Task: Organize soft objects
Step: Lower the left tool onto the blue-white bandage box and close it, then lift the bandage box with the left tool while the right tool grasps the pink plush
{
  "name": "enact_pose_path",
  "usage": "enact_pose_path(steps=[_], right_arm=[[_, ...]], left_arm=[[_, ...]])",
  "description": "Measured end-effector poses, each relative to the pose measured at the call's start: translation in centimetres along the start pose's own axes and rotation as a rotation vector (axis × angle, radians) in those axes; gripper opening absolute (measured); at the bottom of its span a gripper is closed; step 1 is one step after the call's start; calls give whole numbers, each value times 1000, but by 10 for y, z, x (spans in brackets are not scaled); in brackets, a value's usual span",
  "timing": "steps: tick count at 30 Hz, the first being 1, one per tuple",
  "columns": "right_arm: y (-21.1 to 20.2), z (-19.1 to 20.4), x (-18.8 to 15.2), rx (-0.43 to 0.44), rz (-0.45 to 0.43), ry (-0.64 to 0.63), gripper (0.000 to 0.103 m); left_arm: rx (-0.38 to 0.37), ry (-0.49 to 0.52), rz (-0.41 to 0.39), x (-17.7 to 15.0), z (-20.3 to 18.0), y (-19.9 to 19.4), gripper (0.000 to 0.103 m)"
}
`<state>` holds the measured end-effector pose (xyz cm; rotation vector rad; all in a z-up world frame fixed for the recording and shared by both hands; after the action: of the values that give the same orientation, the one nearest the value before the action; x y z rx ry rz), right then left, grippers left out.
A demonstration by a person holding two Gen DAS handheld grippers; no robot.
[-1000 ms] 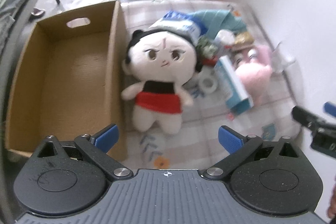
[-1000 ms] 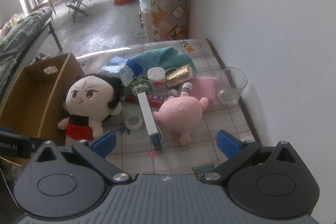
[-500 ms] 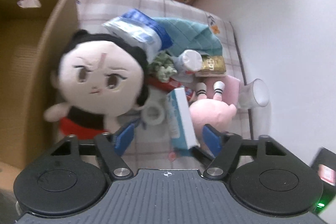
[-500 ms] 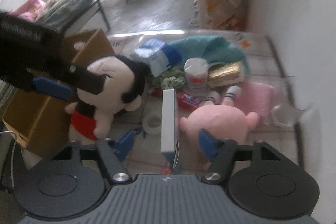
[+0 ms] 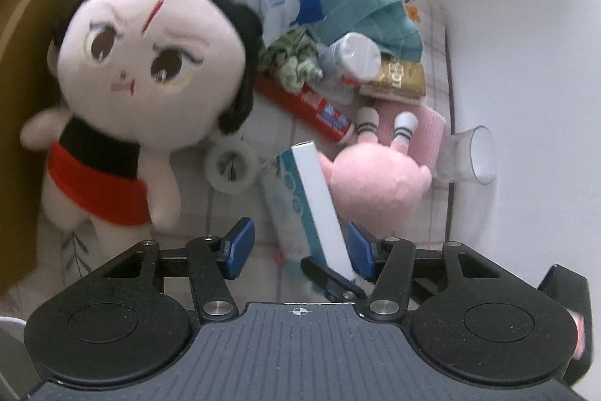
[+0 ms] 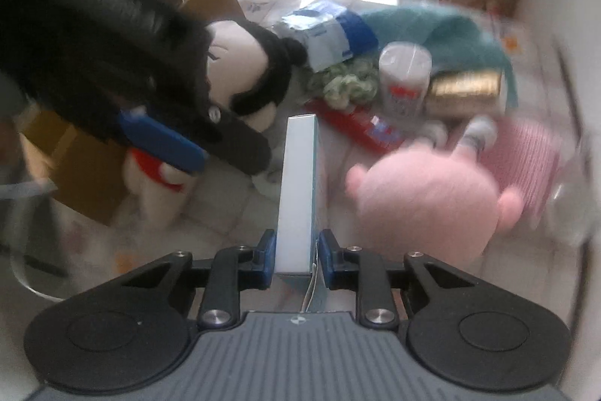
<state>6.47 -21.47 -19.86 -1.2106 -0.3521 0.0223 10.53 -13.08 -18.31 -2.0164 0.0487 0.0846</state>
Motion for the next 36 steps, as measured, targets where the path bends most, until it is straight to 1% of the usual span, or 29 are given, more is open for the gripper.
enact_pose_path(steps=[2, 3, 5, 7, 10, 11, 12, 13, 15, 17, 20, 21, 23, 24, 25, 26, 29, 32, 35, 36], right_arm=[[-5, -9, -8, 128, 9, 147, 24], [-5, -17, -14, 165, 21, 223, 23], [0, -35, -28, 197, 52, 327, 24], [3, -49, -41, 188, 68, 383, 25], [5, -58, -48, 259, 78, 466, 26], [6, -59, -49, 279, 82, 484, 26], [7, -59, -51, 302, 83, 505, 26], [9, -59, -52, 332, 85, 531, 27], [18, -56, -57, 428, 88, 619, 27], [29, -52, -64, 518, 103, 693, 27], [40, -49, -70, 573, 122, 750, 28], [41, -49, -71, 562, 128, 756, 32], [39, -49, -69, 509, 138, 710, 52], [37, -48, -68, 486, 140, 685, 65], [32, -47, -66, 471, 136, 657, 72], [28, -46, -65, 446, 138, 629, 73], [12, -49, -67, 345, 145, 531, 74], [-3, -57, -63, 234, 128, 459, 74], [-18, -71, -60, 132, 105, 413, 74], [-20, -76, -59, 98, 93, 396, 74]], left_arm=[[-10, -23, 10, -6, 1, 3, 57], [-15, -37, 16, -8, 3, 4, 58], [-19, -68, 32, -14, 8, 8, 60], [-11, -84, 41, -18, 13, 12, 62], [-25, -93, 59, -21, 14, 20, 67], [-30, -93, 69, -22, 14, 24, 71], [-34, -90, 81, -22, 12, 29, 75], [-38, -81, 92, -22, 10, 34, 76], [-26, -50, 115, -20, 4, 43, 81], [7, -2, 133, -18, -2, 54, 83], [82, 59, 144, -18, -3, 66, 83], [109, 71, 146, -17, -1, 69, 84], [153, 85, 149, -16, 3, 75, 84], [165, 91, 147, -15, 4, 77, 84], [177, 100, 146, -14, 5, 80, 84], [190, 116, 150, -14, 5, 83, 84], [229, 170, 173, -15, 3, 94, 85], [234, 208, 176, -16, -5, 101, 88], [265, 237, 172, -15, -10, 108, 87], [280, 248, 171, -15, -11, 111, 85]])
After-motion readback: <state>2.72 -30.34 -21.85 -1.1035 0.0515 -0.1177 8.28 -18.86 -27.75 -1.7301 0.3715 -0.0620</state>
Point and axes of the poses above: each gripper's, at about its wrist camera, not at the fingertips, and y roughly the way its jaws point, z to its left, x to its top, the point moved 10 cm from there along y, roughly the way its jaws point, and after that the axes turned 9 degrees about z, right-handed, at the moved point
